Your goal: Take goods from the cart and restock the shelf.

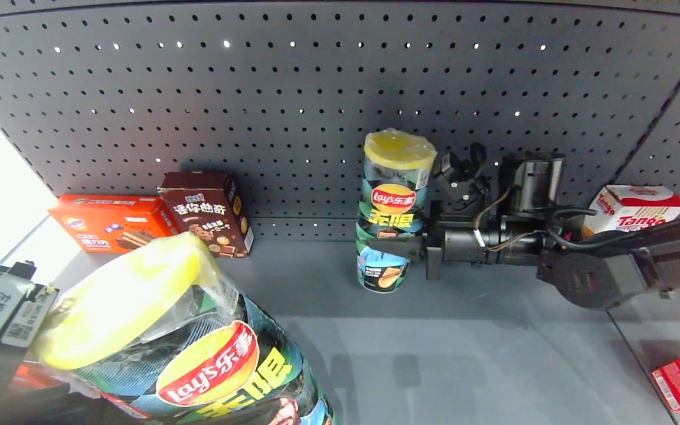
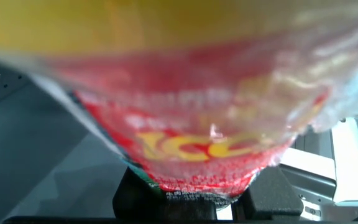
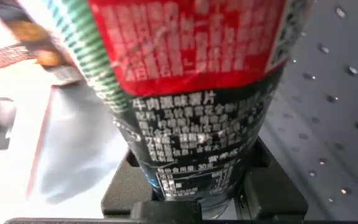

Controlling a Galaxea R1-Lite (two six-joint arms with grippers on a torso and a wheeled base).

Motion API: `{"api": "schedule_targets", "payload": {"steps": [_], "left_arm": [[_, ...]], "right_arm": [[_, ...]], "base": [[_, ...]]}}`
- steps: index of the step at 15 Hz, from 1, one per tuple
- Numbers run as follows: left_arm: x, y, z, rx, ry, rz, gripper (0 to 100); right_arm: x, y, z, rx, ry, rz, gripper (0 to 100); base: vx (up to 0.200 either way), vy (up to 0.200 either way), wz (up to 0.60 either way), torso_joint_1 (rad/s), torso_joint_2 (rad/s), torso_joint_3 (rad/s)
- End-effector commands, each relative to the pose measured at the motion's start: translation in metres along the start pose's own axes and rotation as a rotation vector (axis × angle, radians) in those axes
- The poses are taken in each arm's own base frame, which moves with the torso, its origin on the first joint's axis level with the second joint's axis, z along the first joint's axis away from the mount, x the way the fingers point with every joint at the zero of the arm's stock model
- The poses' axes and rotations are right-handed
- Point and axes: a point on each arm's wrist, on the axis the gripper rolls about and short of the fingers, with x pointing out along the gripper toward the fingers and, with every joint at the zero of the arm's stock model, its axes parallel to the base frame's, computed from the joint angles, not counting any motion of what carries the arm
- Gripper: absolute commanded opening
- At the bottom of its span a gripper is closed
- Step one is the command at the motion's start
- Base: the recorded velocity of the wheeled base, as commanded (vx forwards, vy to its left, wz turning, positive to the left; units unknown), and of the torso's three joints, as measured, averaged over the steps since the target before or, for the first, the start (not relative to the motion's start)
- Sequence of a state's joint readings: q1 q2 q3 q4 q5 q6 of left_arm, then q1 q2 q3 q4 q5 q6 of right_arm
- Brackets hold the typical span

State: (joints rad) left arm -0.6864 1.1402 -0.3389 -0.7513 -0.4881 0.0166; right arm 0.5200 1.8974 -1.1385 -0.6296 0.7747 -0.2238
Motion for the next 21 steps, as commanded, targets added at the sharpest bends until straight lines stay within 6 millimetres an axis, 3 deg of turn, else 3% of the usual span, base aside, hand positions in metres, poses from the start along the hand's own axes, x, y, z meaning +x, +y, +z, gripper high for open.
{"api": "schedule_targets", "payload": {"steps": [1,5,13,21], "left_arm": [[0.001,0.0,0.001,0.002,-0.004,-0.001,0],[0.002,0.001,0.001,-0.001,0.002,-0.001,0],[0.001,0.001,0.0,-0.001,0.003,0.009,0],[0.001,0.001,-0.002,-0.005,0.01,0.01,0]], "right_arm": [[-0.034,0.051,0.032,-0.039,-0.04,0.039,0],[-0.056,0.103,0.01,-0.04,0.005,0.011,0],[-0.059,0.117,-0.046,0.011,0.065,0.021,0],[-0.059,0.106,-0.059,0.037,0.088,0.028,0]], "base": [[0.0,0.0,0.0,0.0,0.0,0.0],[0.0,0.0,0.0,0.0,0.0,0.0],[0.0,0.0,0.0,0.0,0.0,0.0],[0.0,0.0,0.0,0.0,0.0,0.0]]}}
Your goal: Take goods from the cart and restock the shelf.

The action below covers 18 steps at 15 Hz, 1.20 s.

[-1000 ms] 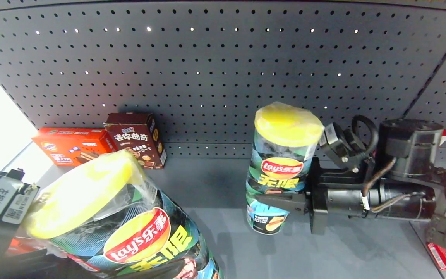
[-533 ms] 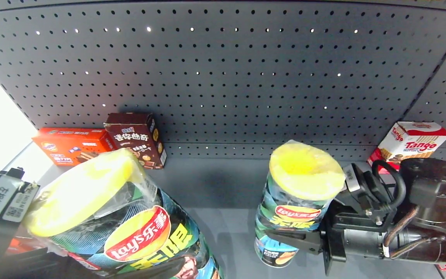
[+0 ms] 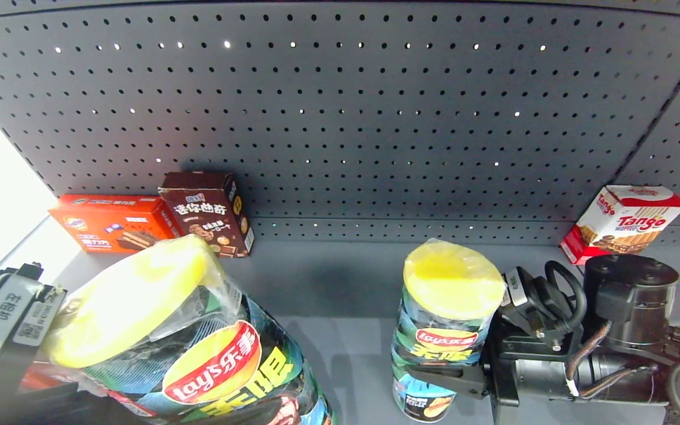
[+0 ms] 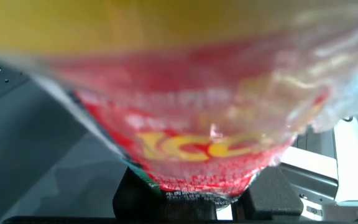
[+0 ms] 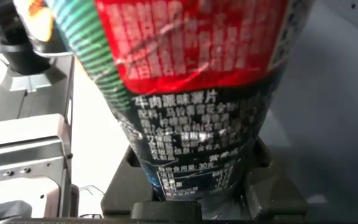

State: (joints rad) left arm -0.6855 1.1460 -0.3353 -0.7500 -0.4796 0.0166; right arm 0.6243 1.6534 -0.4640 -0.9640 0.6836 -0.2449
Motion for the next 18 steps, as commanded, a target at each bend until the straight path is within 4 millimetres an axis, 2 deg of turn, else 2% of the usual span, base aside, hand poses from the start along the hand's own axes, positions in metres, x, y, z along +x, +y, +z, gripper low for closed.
{"api": "schedule_targets", "payload": {"steps": [1,2,3,8,13,18], "left_arm": [[0.0,0.0,0.0,0.001,-0.001,-0.001,0],[0.0,0.0,0.0,-0.001,0.002,-0.001,0],[0.0,0.0,0.0,0.0,0.001,-0.001,0],[0.0,0.0,0.0,-0.001,0.002,-0.001,0],[0.0,0.0,0.0,-0.001,0.002,-0.001,0],[0.0,0.0,-0.002,-0.003,0.006,-0.001,0]], "right_arm": [[0.001,-0.004,-0.005,0.012,0.015,-0.008,0],[0.0,-0.004,-0.006,0.014,0.016,-0.011,0],[0.001,-0.005,-0.009,0.009,0.02,-0.01,100],[-0.005,0.0,-0.012,0.0,0.03,-0.02,100],[-0.03,0.011,-0.016,0.016,0.041,-0.052,100],[-0.04,0.004,-0.019,0.027,0.05,-0.114,100]], "base": [[0.0,0.0,0.0,0.0,0.0,0.0],[0.0,0.0,0.0,0.0,0.0,0.0],[0.0,0.0,0.0,0.0,0.0,0.0],[0.0,0.0,0.0,0.0,0.0,0.0],[0.0,0.0,0.0,0.0,0.0,0.0],[0.0,0.0,0.0,0.0,0.0,0.0]]}}
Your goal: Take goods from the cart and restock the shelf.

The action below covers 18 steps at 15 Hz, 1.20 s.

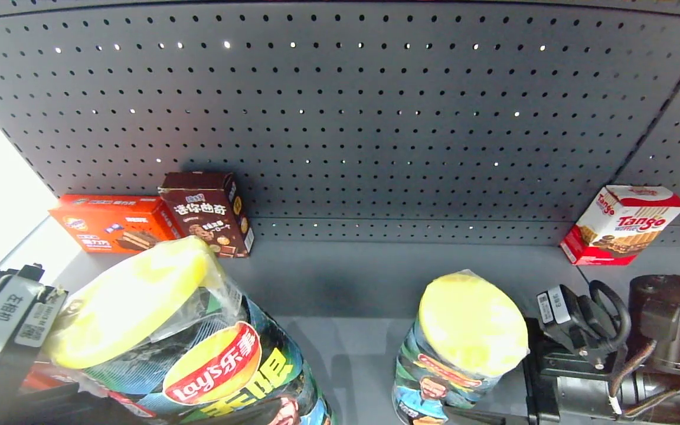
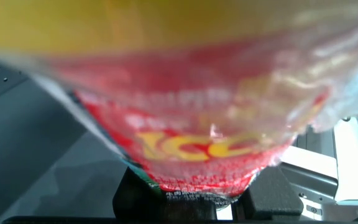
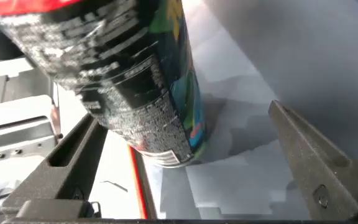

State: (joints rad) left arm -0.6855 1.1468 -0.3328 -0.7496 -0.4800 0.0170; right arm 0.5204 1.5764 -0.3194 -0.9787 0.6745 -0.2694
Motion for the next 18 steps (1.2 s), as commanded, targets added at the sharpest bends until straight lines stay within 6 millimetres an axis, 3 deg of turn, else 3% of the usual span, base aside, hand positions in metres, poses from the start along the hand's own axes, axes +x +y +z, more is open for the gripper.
{"api": "schedule_targets", "payload": {"steps": [1,6,9,11,18], "left_arm": [[0.0,0.0,-0.001,-0.002,0.003,0.0,0],[-0.001,-0.001,-0.004,-0.007,0.012,-0.002,0],[-0.001,-0.001,-0.004,-0.006,0.012,-0.001,0],[-0.001,-0.001,-0.004,-0.006,0.012,-0.001,0],[-0.001,-0.001,-0.004,-0.007,0.014,-0.002,0]], "right_arm": [[-0.002,-0.002,0.001,-0.001,-0.002,-0.014,100],[-0.003,-0.017,-0.002,0.009,0.003,-0.07,100],[-0.004,-0.016,0.001,0.0,-0.006,-0.068,100],[-0.01,-0.008,0.014,-0.045,-0.058,-0.059,100],[-0.068,0.028,0.056,-0.173,-0.214,-0.164,100]], "base": [[0.0,0.0,0.0,0.0,0.0,0.0],[0.0,0.0,0.0,0.0,0.0,0.0],[0.0,0.0,0.0,0.0,0.0,0.0],[0.0,0.0,0.0,0.0,0.0,0.0],[0.0,0.0,0.0,0.0,0.0,0.0]]}}
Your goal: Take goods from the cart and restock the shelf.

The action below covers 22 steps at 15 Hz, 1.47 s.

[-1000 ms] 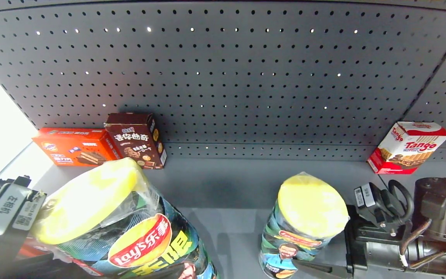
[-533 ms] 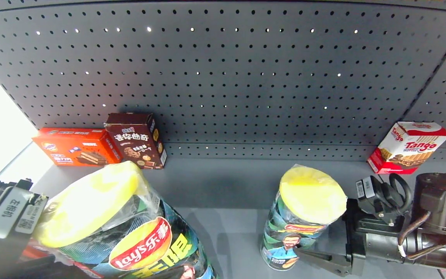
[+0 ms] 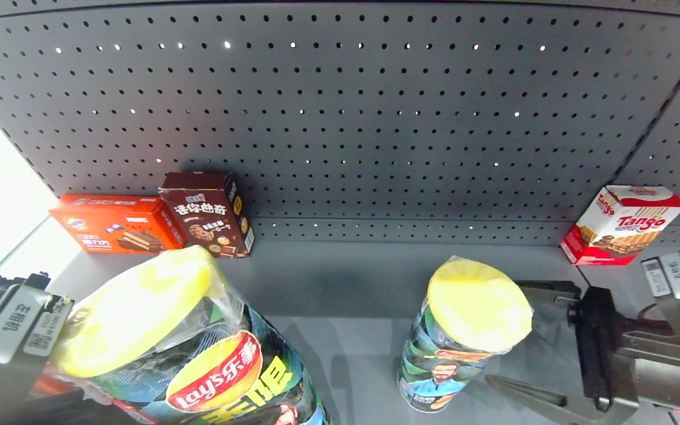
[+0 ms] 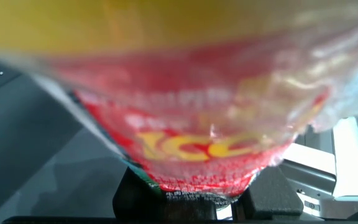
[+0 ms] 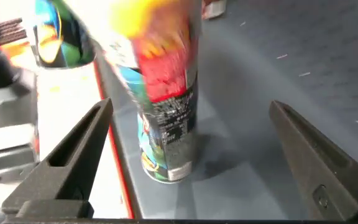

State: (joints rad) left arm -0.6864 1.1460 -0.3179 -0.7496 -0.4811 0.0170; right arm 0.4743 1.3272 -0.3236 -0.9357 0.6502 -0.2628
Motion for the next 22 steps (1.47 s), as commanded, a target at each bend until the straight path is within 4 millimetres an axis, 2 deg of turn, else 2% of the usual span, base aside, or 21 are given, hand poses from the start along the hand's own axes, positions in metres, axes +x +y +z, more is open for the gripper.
{"api": "schedule_targets", "payload": {"steps": [1,3,5,7,9,10,12,14,15,16,20,22], "left_arm": [[0.0,0.0,0.0,0.0,0.0,0.0,0],[0.0,0.0,0.0,0.0,0.0,0.0,0],[-0.001,0.0,0.0,0.001,-0.002,0.002,0],[0.0,0.0,0.003,0.007,-0.011,0.003,0],[0.0,0.0,0.004,0.01,-0.017,0.003,0],[0.001,0.001,0.006,0.015,-0.023,0.005,0],[0.003,0.002,0.011,0.024,-0.038,0.01,0],[0.002,0.002,0.011,0.024,-0.038,0.013,0],[0.002,0.002,0.011,0.024,-0.038,0.015,0],[0.002,0.001,0.01,0.022,-0.034,0.03,0],[0.004,-0.001,0.01,0.027,-0.03,0.045,0],[0.003,-0.001,0.008,0.025,-0.026,0.065,0]], "right_arm": [[-0.032,0.015,0.027,-0.064,-0.078,-0.094,100],[-0.052,0.022,0.041,-0.064,-0.125,-0.188,100],[-0.074,0.025,0.056,-0.089,-0.175,-0.369,100],[-0.102,0.04,0.06,-0.107,-0.199,-0.532,100],[-0.123,0.06,0.054,-0.096,-0.172,-0.621,100],[-0.136,0.077,0.047,-0.079,-0.14,-0.665,100],[-0.159,0.115,0.015,0.011,-0.057,-0.708,100],[-0.171,0.137,-0.011,0.094,-0.046,-0.757,100],[-0.171,0.137,-0.011,0.098,-0.045,-0.76,100],[-0.169,0.135,-0.027,0.175,-0.009,-0.87,100],[-0.16,0.131,-0.076,0.242,0.113,-1.01,100],[-0.159,0.13,-0.074,0.24,0.076,-1.017,100]], "base": [[0.0,0.0,0.0,0.0,0.0,0.0],[0.0,0.0,0.0,0.0,0.0,0.0],[0.0,0.0,0.0,0.0,0.0,0.0],[0.0,0.0,0.0,0.0,0.0,0.0],[0.0,0.0,0.0,0.0,0.0,0.0],[0.0,0.0,0.0,0.0,0.0,0.0],[0.0,0.0,0.0,0.0,0.0,0.0],[0.0,0.0,0.0,0.0,0.0,0.0],[0.0,0.0,0.0,0.0,0.0,0.0],[0.0,0.0,0.0,0.0,0.0,0.0],[0.0,0.0,0.0,0.0,0.0,0.0],[0.0,0.0,0.0,0.0,0.0,0.0]]}}
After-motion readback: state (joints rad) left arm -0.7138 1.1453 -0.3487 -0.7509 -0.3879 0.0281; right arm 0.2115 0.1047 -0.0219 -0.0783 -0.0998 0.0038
